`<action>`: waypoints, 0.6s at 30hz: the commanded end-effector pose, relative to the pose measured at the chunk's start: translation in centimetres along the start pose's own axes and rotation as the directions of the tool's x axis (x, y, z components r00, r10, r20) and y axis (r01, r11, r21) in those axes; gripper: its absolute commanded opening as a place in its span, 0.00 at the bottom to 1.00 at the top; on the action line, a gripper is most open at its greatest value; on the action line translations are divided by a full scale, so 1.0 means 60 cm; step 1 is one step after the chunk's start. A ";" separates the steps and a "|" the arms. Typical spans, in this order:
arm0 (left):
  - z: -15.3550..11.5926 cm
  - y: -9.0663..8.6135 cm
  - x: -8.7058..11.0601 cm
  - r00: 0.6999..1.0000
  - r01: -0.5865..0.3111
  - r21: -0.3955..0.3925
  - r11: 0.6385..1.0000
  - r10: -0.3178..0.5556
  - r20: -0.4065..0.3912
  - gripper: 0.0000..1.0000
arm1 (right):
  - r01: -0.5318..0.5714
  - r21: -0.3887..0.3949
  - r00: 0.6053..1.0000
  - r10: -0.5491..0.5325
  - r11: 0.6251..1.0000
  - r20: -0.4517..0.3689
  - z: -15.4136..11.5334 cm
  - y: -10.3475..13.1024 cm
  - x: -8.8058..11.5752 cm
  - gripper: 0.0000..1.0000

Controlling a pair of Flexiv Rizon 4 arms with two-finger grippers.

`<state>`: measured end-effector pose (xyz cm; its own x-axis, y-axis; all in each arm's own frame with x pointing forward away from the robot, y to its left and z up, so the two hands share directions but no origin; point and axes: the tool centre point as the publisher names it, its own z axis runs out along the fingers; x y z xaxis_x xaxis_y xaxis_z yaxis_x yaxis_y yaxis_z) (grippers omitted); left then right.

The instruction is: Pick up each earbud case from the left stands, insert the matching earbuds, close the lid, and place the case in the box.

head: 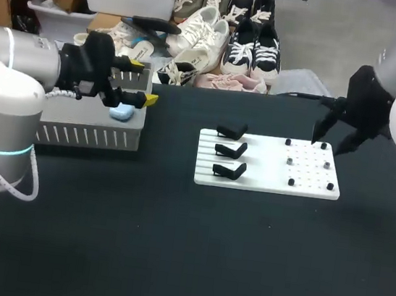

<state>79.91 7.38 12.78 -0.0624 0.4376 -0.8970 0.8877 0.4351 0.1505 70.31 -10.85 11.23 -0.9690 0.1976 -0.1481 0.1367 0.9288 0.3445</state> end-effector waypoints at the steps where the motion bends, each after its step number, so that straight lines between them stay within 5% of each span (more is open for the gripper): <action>1: 0.005 -0.017 0.000 0.994 -0.020 0.049 0.999 0.015 0.105 1.00 | 0.004 -0.041 0.999 -0.002 0.999 0.033 -0.014 -0.029 0.021 0.50; 7: 0.032 -0.074 -0.006 0.993 0.004 0.076 0.997 -0.013 0.114 1.00 | 0.024 -0.069 0.998 -0.020 0.997 0.057 -0.028 -0.055 0.022 0.50; 14: 0.059 -0.140 -0.036 0.994 0.016 0.099 0.995 -0.027 0.110 1.00 | 0.083 -0.100 0.993 -0.073 0.992 0.096 -0.060 -0.076 0.003 0.62; 15: 0.062 -0.149 -0.040 0.995 0.025 0.098 0.995 -0.034 0.098 1.00 | 0.091 -0.103 0.992 -0.081 0.991 0.097 -0.064 -0.077 -0.002 0.66; 17: 0.065 -0.164 -0.043 0.994 0.053 0.092 0.994 -0.061 0.087 1.00 | 0.110 -0.092 0.991 -0.101 0.990 0.092 -0.069 -0.078 -0.013 1.00; 18: 0.066 -0.168 -0.042 0.994 0.072 0.086 0.994 -0.079 0.078 1.00 | 0.110 -0.090 0.991 -0.102 0.990 0.089 -0.070 -0.078 -0.016 1.00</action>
<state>73.83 -0.46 11.92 -0.0784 0.3306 -0.9405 0.9401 0.3384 0.0406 69.56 -16.44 13.13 -0.9518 0.1325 -0.2765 0.0073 0.9113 0.4116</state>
